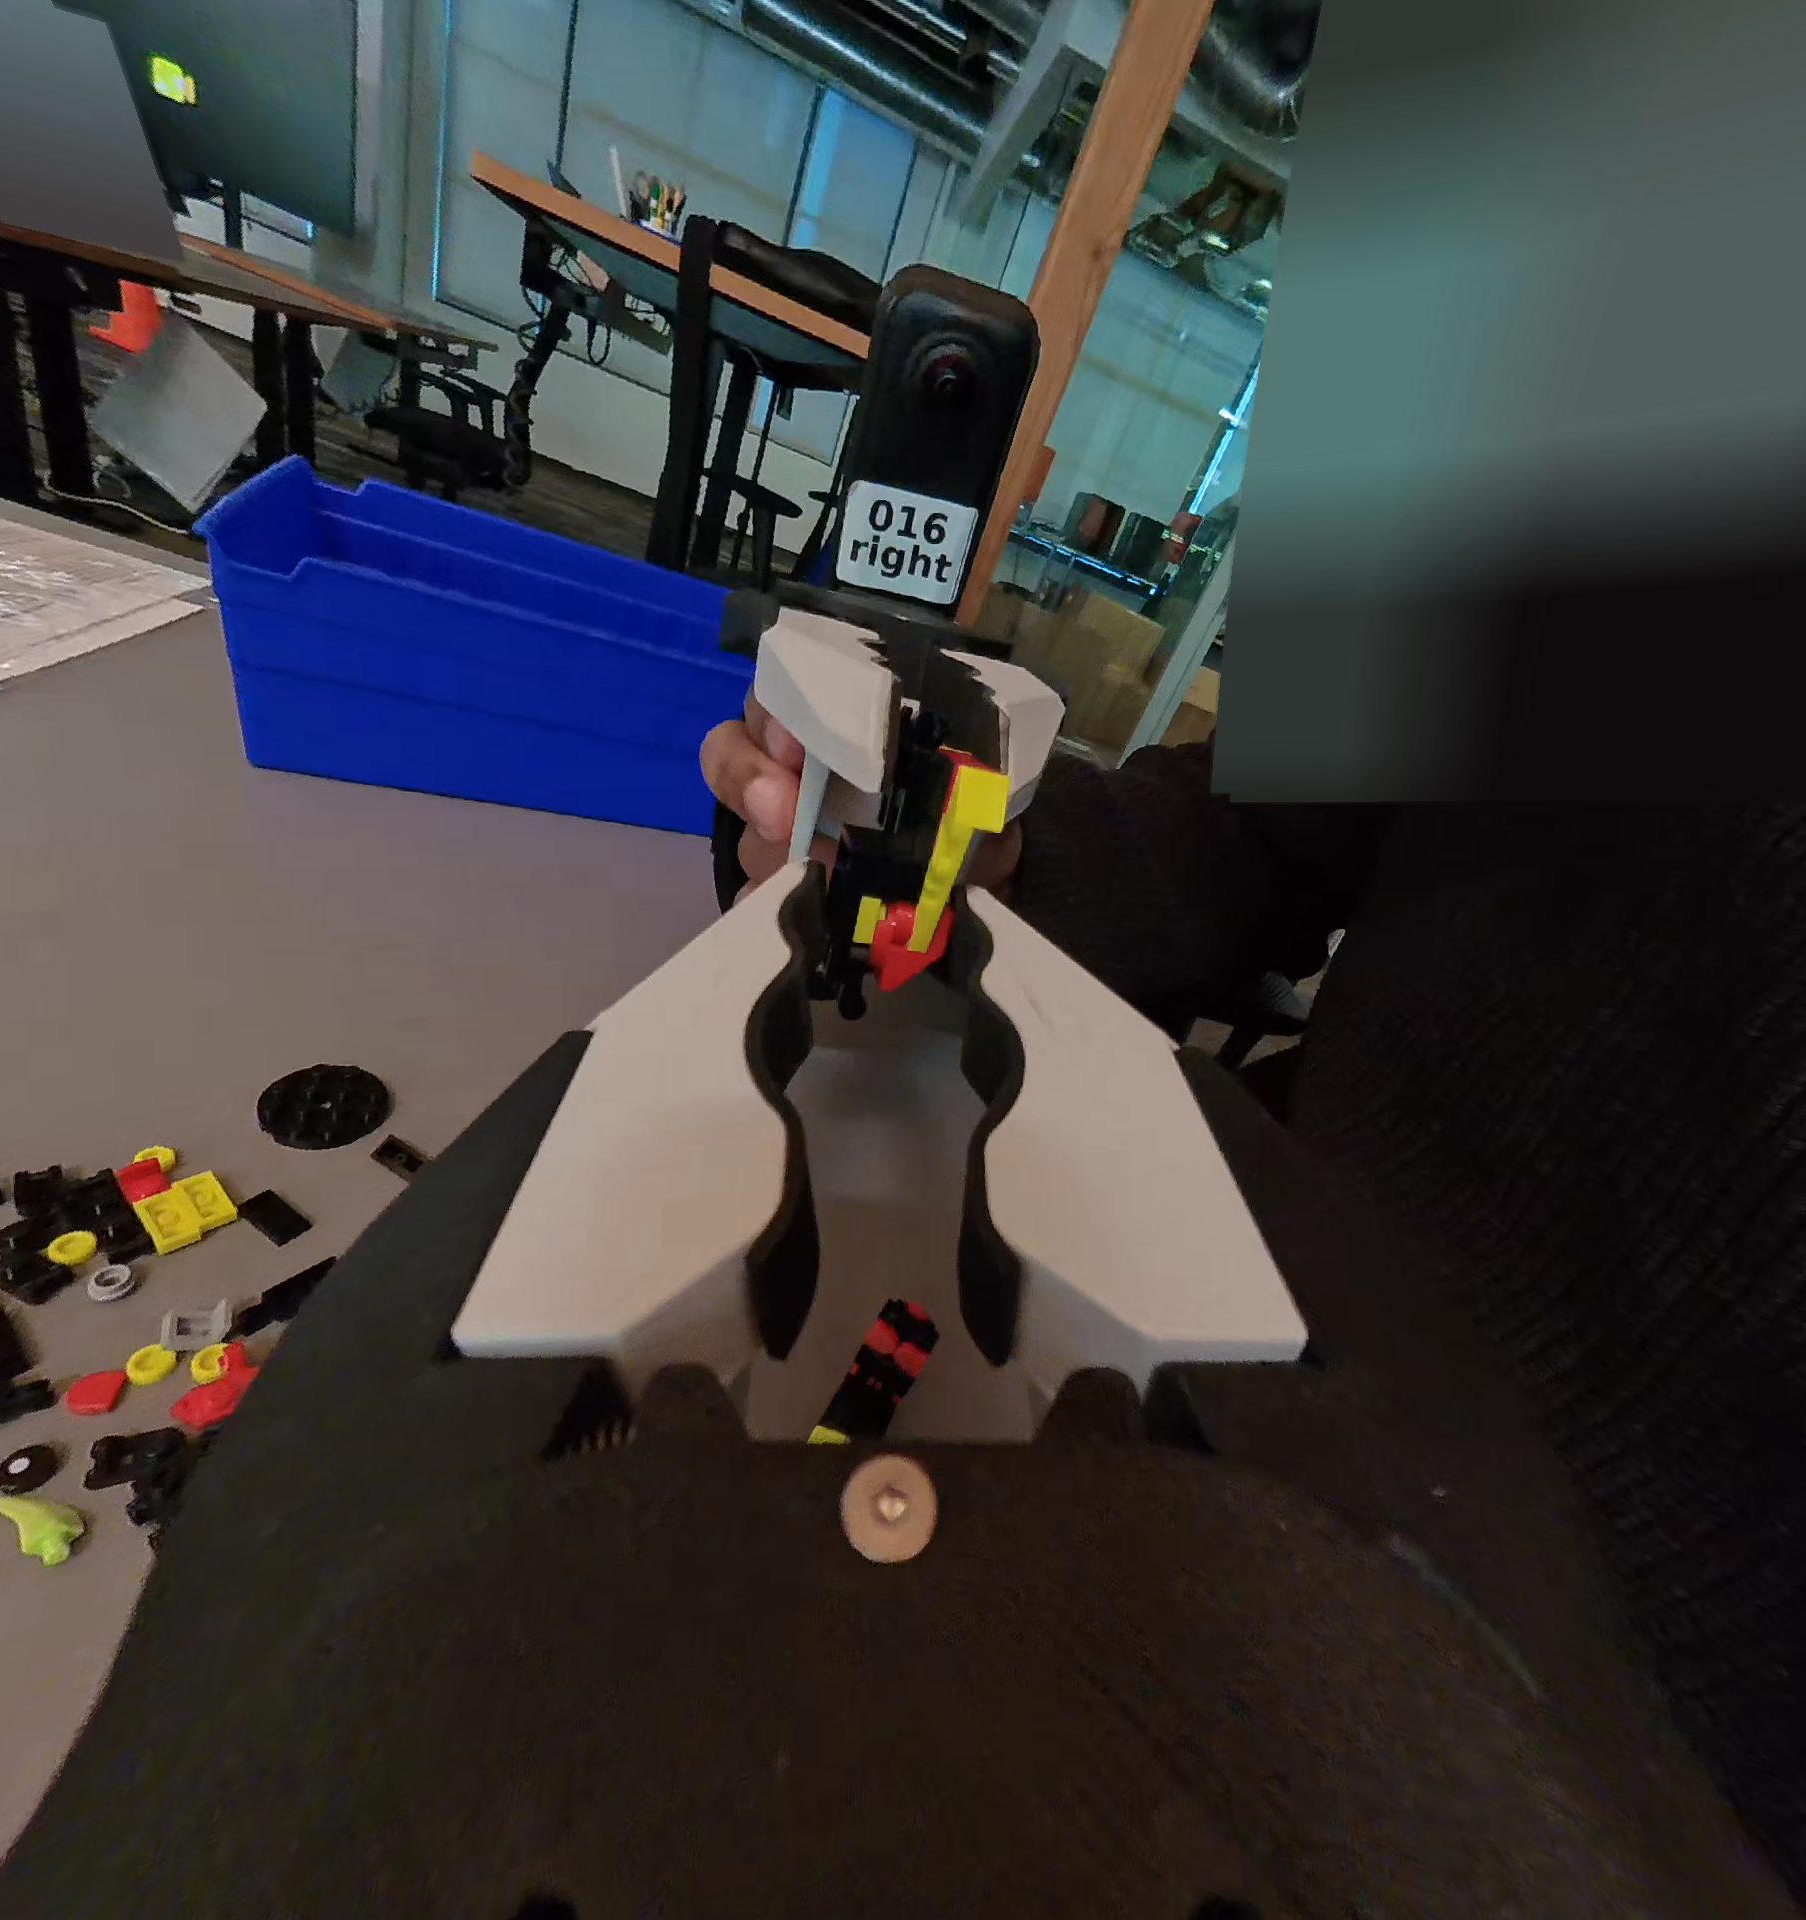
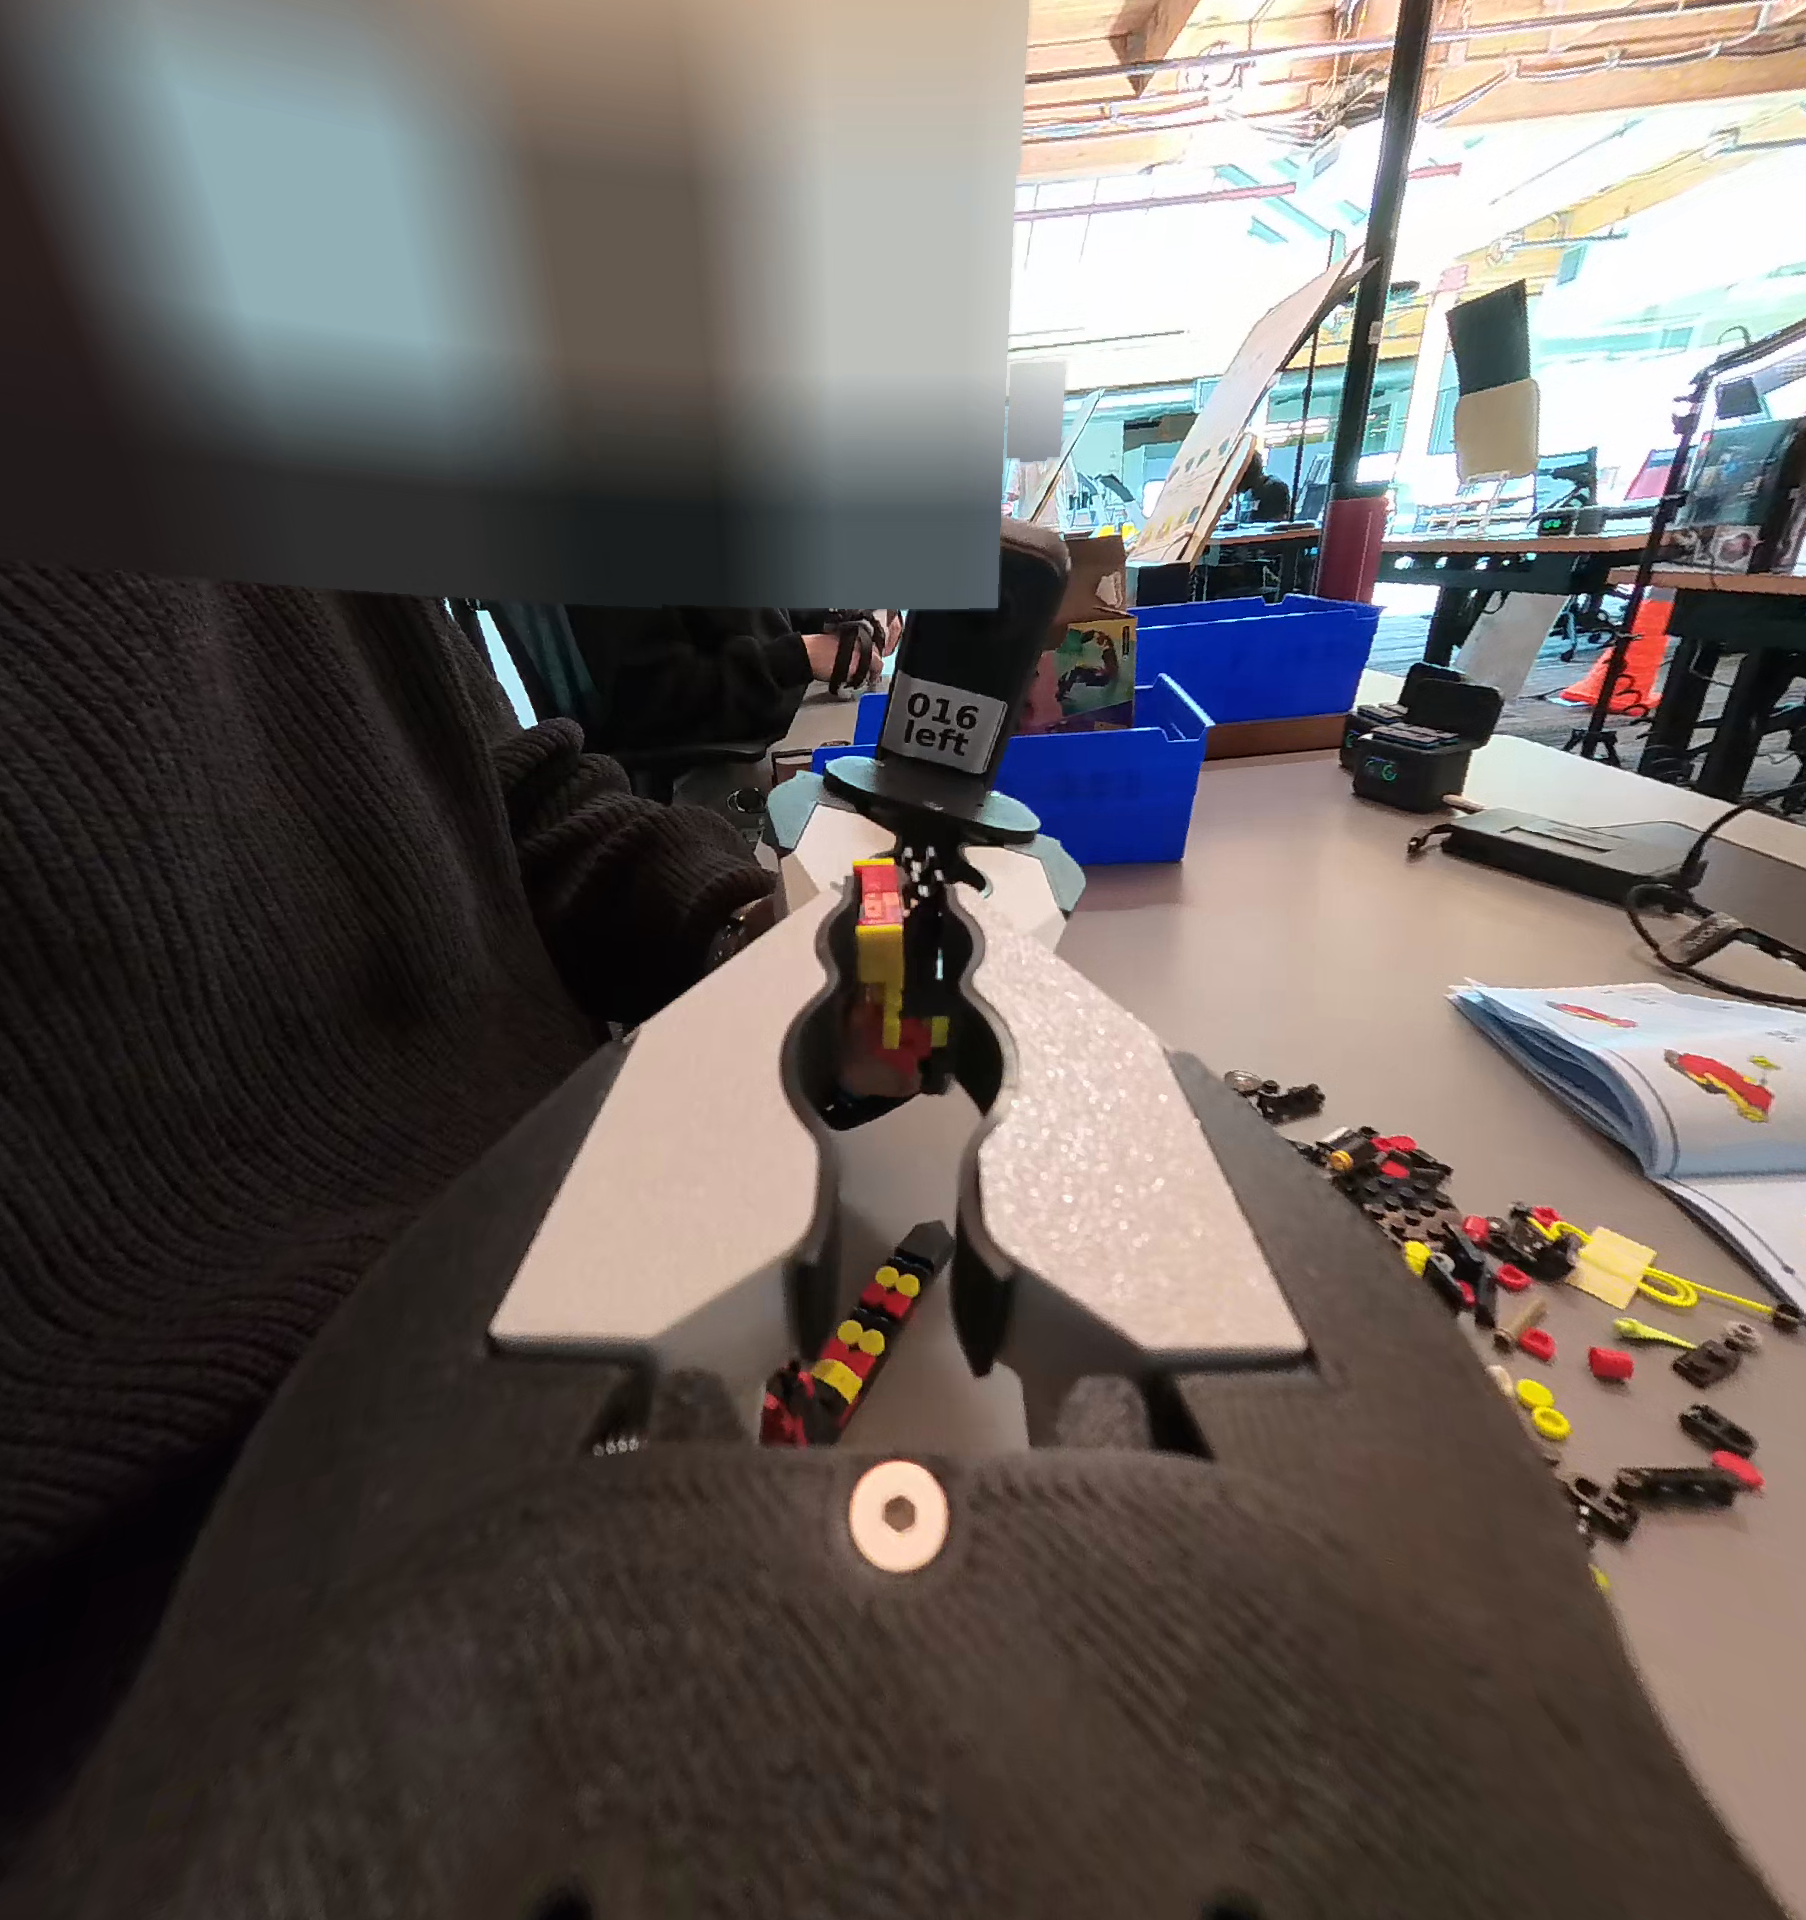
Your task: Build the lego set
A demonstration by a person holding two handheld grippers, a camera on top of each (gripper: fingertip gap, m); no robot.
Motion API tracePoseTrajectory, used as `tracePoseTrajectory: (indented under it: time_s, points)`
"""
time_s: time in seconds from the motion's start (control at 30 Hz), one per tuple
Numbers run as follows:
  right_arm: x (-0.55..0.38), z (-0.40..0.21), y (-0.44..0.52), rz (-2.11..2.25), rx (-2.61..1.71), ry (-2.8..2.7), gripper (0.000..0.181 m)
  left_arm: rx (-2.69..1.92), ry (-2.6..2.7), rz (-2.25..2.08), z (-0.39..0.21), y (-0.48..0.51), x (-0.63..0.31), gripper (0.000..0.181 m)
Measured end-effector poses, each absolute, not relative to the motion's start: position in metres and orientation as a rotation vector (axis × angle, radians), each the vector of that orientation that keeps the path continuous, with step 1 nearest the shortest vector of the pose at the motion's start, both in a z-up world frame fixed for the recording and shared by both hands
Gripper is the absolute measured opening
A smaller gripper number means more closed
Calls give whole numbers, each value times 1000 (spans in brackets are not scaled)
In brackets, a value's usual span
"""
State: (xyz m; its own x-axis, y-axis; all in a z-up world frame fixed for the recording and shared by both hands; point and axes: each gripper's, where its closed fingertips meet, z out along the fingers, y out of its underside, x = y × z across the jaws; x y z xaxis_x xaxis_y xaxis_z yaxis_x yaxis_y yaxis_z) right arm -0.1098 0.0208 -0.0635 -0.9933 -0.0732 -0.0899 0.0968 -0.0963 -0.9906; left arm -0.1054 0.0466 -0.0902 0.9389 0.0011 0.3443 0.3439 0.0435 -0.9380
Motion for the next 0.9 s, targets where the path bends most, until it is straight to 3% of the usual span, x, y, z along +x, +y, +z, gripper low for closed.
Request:
tracePoseTrajectory:
  time_s: [0.27,0.9]
  points:
    - [-112,-59,22,-2271,61,1991,29,-1447,-295,-322,-84,44,-106,20]
    - [-111,-57,21,-2320,44,2073,13,-1413,-295,-329,-79,43,-105,19]
